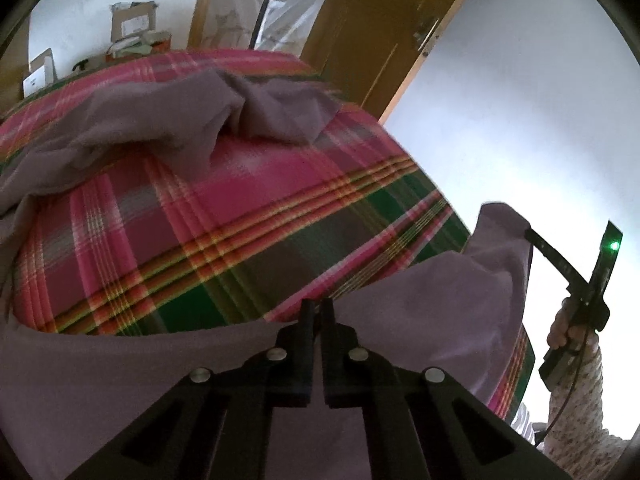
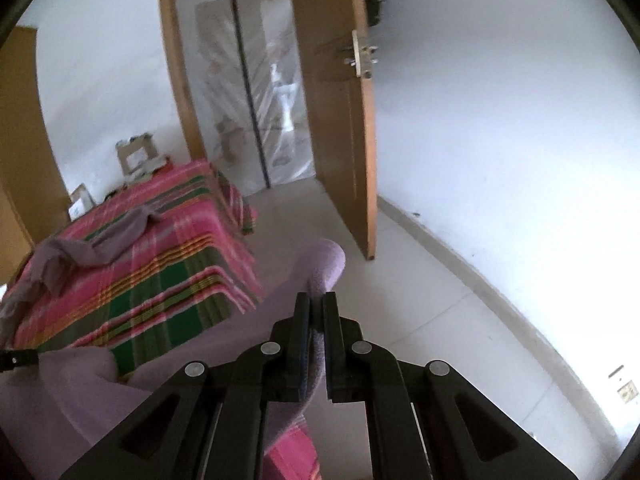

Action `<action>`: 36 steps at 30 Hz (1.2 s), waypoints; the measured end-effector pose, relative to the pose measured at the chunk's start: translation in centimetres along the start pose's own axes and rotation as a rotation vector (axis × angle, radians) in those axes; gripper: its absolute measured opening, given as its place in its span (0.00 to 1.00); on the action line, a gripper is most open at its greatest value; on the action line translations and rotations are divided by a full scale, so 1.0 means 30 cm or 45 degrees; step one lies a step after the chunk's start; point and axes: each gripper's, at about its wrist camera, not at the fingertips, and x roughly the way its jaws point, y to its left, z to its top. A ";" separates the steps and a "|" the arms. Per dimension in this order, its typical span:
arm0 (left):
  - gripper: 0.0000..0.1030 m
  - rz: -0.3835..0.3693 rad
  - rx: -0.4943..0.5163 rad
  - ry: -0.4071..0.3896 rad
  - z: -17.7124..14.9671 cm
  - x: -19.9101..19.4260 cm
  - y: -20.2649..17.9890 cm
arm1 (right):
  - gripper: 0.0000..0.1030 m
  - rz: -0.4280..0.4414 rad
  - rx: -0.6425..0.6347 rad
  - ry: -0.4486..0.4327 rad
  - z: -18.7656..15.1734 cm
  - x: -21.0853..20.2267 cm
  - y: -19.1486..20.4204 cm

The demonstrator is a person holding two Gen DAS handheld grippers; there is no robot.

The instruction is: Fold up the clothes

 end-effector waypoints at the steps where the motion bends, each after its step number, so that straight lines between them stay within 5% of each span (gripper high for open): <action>1: 0.00 -0.012 -0.002 -0.011 0.005 -0.003 -0.003 | 0.06 -0.009 0.013 -0.011 -0.001 -0.012 -0.012; 5: 0.00 -0.024 -0.008 -0.031 0.023 0.009 -0.014 | 0.06 -0.020 0.046 -0.017 -0.007 -0.026 -0.051; 24: 0.04 0.003 -0.036 0.042 -0.043 -0.003 0.016 | 0.09 -0.094 0.168 0.297 -0.109 0.106 -0.115; 32: 0.10 0.060 -0.068 -0.013 -0.102 -0.194 0.098 | 0.11 -0.005 0.112 0.193 -0.027 -0.025 -0.036; 36: 0.12 0.179 -0.087 -0.103 -0.111 -0.380 0.181 | 0.13 0.085 -0.022 0.083 0.082 -0.126 0.102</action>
